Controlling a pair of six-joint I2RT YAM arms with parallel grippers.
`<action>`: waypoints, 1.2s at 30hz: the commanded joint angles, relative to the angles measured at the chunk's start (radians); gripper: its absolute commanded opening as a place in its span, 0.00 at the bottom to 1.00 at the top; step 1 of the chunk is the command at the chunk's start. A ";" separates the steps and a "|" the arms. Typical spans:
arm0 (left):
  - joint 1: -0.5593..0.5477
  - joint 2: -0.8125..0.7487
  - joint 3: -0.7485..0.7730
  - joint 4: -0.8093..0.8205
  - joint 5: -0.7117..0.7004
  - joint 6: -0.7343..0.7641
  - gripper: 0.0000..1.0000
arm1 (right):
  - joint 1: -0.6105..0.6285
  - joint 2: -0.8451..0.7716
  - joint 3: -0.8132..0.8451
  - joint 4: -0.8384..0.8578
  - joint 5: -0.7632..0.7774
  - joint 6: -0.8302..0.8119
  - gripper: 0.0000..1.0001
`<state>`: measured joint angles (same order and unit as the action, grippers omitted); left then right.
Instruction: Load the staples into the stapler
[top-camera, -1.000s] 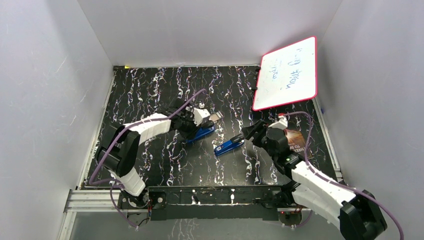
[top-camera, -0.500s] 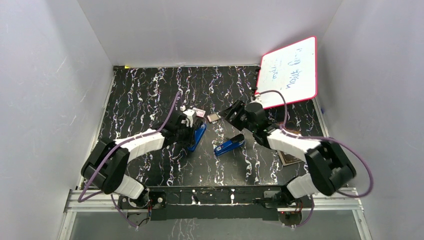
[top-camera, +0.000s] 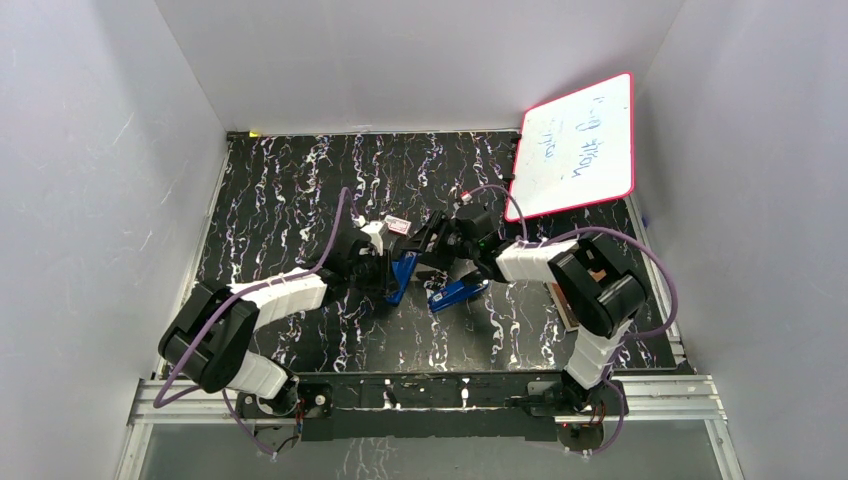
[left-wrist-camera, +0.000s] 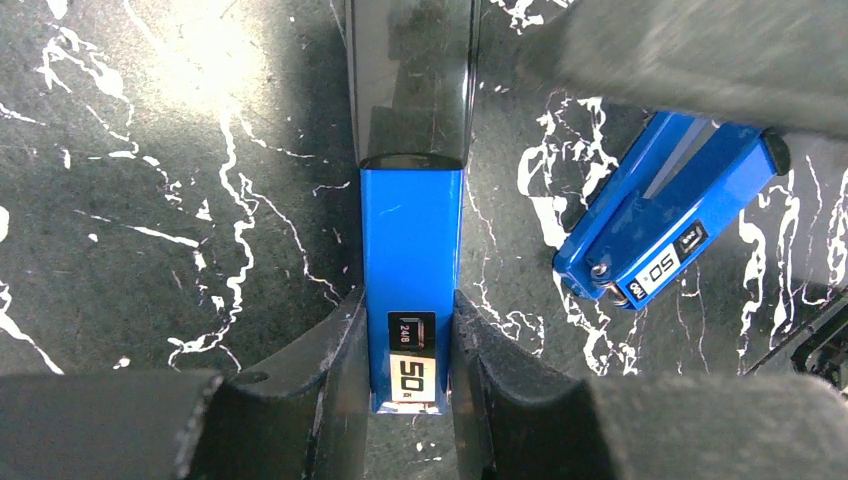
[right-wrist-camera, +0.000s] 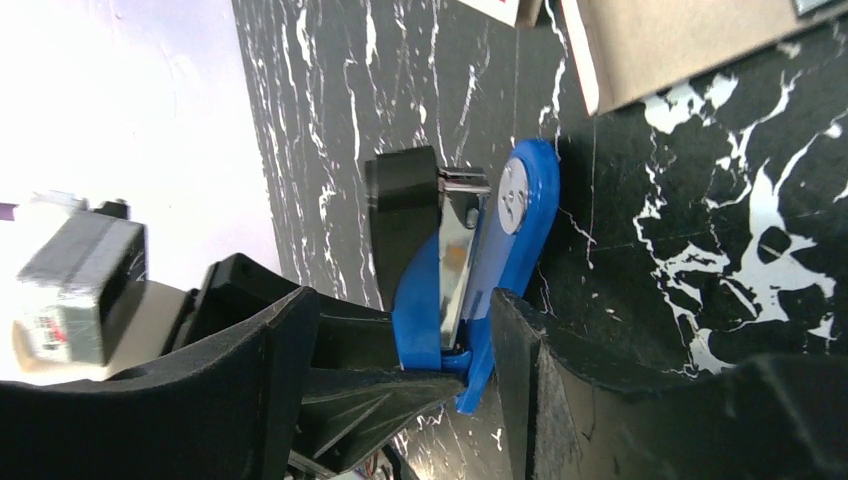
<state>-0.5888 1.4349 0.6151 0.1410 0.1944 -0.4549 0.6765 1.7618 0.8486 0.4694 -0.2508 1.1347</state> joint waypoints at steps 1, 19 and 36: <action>-0.005 -0.016 0.008 0.085 0.036 -0.013 0.00 | 0.013 0.022 0.044 0.044 -0.056 0.027 0.70; -0.008 -0.001 0.012 0.097 0.064 0.001 0.00 | 0.041 0.137 0.061 0.068 -0.076 0.064 0.52; -0.008 -0.007 0.048 -0.006 0.028 0.084 0.00 | 0.042 0.085 0.032 0.077 -0.035 0.032 0.62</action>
<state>-0.5930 1.4532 0.6163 0.1787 0.2195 -0.4259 0.7151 1.9038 0.8810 0.5426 -0.3195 1.2007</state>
